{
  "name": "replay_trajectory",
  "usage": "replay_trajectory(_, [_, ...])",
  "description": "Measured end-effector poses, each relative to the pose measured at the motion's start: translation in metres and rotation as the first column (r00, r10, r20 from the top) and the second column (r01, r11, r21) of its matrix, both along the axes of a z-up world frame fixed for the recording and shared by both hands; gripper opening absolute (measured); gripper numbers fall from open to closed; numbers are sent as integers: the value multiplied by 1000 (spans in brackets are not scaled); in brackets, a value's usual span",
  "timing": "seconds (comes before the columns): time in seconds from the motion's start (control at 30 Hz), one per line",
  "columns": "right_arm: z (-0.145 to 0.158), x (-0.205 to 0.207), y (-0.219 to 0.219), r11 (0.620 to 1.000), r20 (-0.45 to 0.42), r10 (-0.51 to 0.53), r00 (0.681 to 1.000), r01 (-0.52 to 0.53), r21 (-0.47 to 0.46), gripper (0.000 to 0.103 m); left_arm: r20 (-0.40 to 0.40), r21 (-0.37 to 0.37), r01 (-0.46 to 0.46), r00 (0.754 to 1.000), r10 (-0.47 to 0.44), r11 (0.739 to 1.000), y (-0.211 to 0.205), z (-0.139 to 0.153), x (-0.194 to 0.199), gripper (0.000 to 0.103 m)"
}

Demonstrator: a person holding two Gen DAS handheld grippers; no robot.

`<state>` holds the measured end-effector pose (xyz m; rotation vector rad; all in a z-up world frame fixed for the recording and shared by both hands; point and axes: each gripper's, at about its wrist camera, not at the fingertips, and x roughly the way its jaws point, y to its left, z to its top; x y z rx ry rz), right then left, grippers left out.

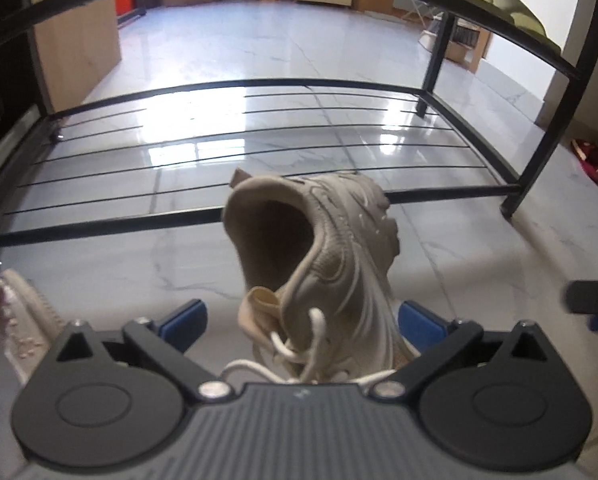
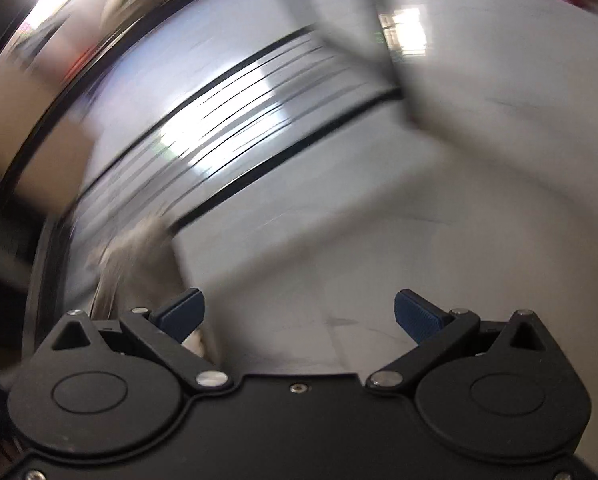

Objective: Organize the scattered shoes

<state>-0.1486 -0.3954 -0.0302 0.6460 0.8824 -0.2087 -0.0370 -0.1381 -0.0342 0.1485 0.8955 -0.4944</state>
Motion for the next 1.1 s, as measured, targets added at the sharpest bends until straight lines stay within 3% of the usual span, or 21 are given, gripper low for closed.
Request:
replay_trajectory(0.17, [4, 37, 9, 994, 11, 75, 997, -75, 81, 103, -12, -15, -43, 999, 43, 999, 20, 0, 4, 102])
replay_trajectory(0.47, [22, 49, 20, 993, -7, 49, 999, -48, 104, 103, 21, -54, -69, 997, 70, 996, 65, 23, 3, 102])
replay_trajectory(0.7, [31, 58, 55, 993, -48, 98, 994, -95, 64, 103, 87, -57, -115, 989, 120, 992, 112, 51, -16, 102])
replay_trajectory(0.8, [35, 70, 80, 992, -69, 126, 990, -124, 36, 103, 64, -27, -165, 984, 166, 986, 127, 61, -21, 102])
replay_trajectory(0.97, [40, 88, 127, 988, -103, 136, 985, -143, -62, 103, 77, -2, -178, 981, 177, 984, 143, 77, -28, 102])
replay_trajectory(1.1, [43, 97, 157, 979, -121, 140, 983, -156, -135, 103, 82, -4, -183, 980, 183, 983, 160, 71, -24, 102])
